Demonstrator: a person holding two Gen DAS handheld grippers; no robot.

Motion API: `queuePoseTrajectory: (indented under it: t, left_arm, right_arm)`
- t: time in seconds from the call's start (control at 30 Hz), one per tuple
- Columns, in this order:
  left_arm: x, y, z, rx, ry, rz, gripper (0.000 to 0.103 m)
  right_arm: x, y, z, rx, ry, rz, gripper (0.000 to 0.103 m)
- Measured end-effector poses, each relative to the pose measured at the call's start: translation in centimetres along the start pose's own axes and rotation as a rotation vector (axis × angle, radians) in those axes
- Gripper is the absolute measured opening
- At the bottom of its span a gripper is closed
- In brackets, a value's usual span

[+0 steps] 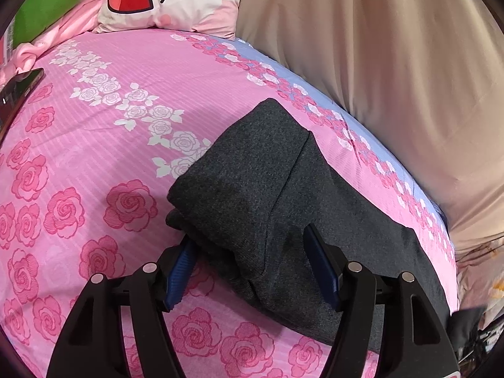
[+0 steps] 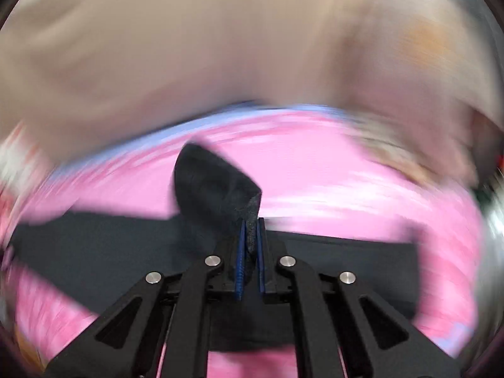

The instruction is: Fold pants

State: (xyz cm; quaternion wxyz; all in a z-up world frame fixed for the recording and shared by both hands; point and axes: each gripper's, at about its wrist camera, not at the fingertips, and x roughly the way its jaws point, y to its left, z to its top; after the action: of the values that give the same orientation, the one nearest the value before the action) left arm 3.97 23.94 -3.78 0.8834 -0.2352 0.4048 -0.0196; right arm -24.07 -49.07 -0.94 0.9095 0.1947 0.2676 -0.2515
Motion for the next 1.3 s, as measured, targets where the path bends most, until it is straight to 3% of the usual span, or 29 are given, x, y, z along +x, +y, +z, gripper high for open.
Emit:
queuePoseTrajectory:
  t: [0.07,0.13,0.27,0.3,0.33,0.4,0.57,0.63,0.73,0.83,0.9,0.93,1.07,1.13,1.2,1.27,1.3]
  left_arm:
    - [0.0,-0.1,0.0,0.005,0.001,0.002,0.067]
    - [0.1,-0.3,0.0,0.011,0.001,0.008,0.067]
    - [0.3,-0.9,-0.1,0.037,0.002,0.044,0.068]
    - [0.3,-1.0,-0.1,0.043,0.002,0.052,0.068]
    - [0.3,-1.0,-0.1,0.046,0.002,0.057,0.068]
    - [0.3,-1.1,-0.1,0.051,0.002,0.066,0.068]
    - [0.3,-1.2,-0.1,0.055,0.001,0.08,0.068]
    - [0.4,-1.3,-0.2,0.064,0.001,0.092,0.068]
    - [0.4,-1.3,-0.2,0.063,0.001,0.095,0.068]
    - [0.4,-1.4,-0.2,0.068,0.0,0.106,0.068]
    - [0.4,-1.4,-0.2,0.07,0.0,0.112,0.068]
    - [0.4,-1.4,-0.2,0.068,-0.001,0.112,0.068]
    - [0.3,-1.3,-0.2,0.066,-0.003,0.115,0.068]
    - [0.4,-1.3,-0.2,0.071,-0.003,0.123,0.068]
    - [0.4,-1.4,-0.2,0.074,-0.002,0.127,0.068]
    - [0.4,-1.4,-0.2,0.073,-0.002,0.126,0.069]
    - [0.4,-1.4,-0.2,0.073,-0.002,0.125,0.069]
  right_arm:
    - [-0.1,-5.4,-1.1,0.087,0.029,-0.09,0.006]
    - [0.1,-8.2,-2.3,0.122,0.063,-0.079,0.007]
    - [0.2,-7.5,-3.5,0.049,0.053,-0.018,0.019]
    - [0.1,-7.2,-3.5,0.024,0.051,-0.01,0.037]
    - [0.0,-6.6,-3.8,-0.002,0.052,-0.006,0.063]
    - [-0.6,-4.9,-4.7,-0.08,0.034,-0.023,0.077]
    - [-0.2,-4.4,-6.2,-0.188,0.033,-0.107,0.076]
    - [0.5,-4.6,-6.8,-0.215,0.056,-0.102,0.076]
    - [0.4,-4.9,-7.1,-0.23,0.023,-0.106,0.074]
    - [1.1,-6.8,-5.6,-0.154,0.02,-0.132,0.053]
    - [1.0,-9.5,-4.4,-0.081,-0.023,-0.238,0.057]
    - [0.8,-11.3,-4.1,0.0,-0.023,-0.213,0.067]
    - [1.0,-10.6,-4.8,0.033,0.0,-0.191,0.067]
    - [1.5,-10.0,-5.3,0.064,0.031,-0.102,0.07]
    - [1.4,-9.9,-5.4,0.079,0.016,-0.117,0.07]
    - [1.6,-10.8,-4.9,0.105,-0.002,-0.181,0.06]
    - [1.5,-11.2,-4.6,0.106,-0.013,-0.199,0.062]
